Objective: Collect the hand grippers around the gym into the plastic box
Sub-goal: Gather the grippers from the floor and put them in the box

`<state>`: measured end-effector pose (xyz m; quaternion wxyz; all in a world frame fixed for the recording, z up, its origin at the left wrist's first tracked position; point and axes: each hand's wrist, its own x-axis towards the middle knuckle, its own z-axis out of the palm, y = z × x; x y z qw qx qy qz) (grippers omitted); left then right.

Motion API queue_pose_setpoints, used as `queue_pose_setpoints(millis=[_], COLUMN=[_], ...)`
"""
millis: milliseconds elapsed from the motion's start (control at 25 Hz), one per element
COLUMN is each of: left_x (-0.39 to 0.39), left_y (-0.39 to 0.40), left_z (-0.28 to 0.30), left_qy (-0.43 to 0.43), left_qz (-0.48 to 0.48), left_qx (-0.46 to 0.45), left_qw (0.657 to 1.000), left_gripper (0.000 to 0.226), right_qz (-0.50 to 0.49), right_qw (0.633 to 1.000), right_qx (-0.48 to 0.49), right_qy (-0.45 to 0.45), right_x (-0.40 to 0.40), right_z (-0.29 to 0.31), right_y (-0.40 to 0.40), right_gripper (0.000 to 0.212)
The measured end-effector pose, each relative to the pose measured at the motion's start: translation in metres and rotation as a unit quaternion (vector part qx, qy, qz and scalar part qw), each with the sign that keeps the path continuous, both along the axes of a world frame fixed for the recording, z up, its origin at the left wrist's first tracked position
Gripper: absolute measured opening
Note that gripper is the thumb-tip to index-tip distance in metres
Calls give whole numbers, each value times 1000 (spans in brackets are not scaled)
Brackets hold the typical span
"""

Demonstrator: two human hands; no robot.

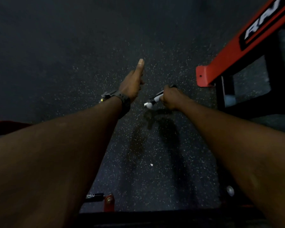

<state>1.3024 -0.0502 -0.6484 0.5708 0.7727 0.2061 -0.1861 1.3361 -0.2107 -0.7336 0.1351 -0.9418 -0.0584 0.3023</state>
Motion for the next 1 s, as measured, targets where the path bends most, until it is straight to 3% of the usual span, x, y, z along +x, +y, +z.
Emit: queue_pose_setpoints(millis=[120, 240, 360, 640, 800, 1000], left_x=[5, 23, 40, 10, -12, -48], left_y=[3, 15, 32, 78, 100, 133], left_z=[52, 131, 251, 559, 697, 840], left_qy=[-16, -46, -103, -207, -233, -310], left_qz=[33, 78, 119, 119, 98, 78], left_qx=[19, 14, 16, 53, 89, 137], left_qw=[999, 996, 987, 970, 964, 938], left_gripper=[92, 93, 82, 71, 69, 27], right_qz=[-37, -36, -27, 10, 69, 115], right_qw=[995, 981, 957, 921, 892, 843], right_qx=[64, 126, 188, 241, 252, 291], right_qy=[-60, -141, -218, -307, -370, -438], right_x=[16, 27, 29, -15, -42, -69], right_z=[71, 175, 304, 619, 777, 916], right_y=[7, 16, 24, 51, 74, 101], right_gripper=[46, 57, 62, 29, 17, 18])
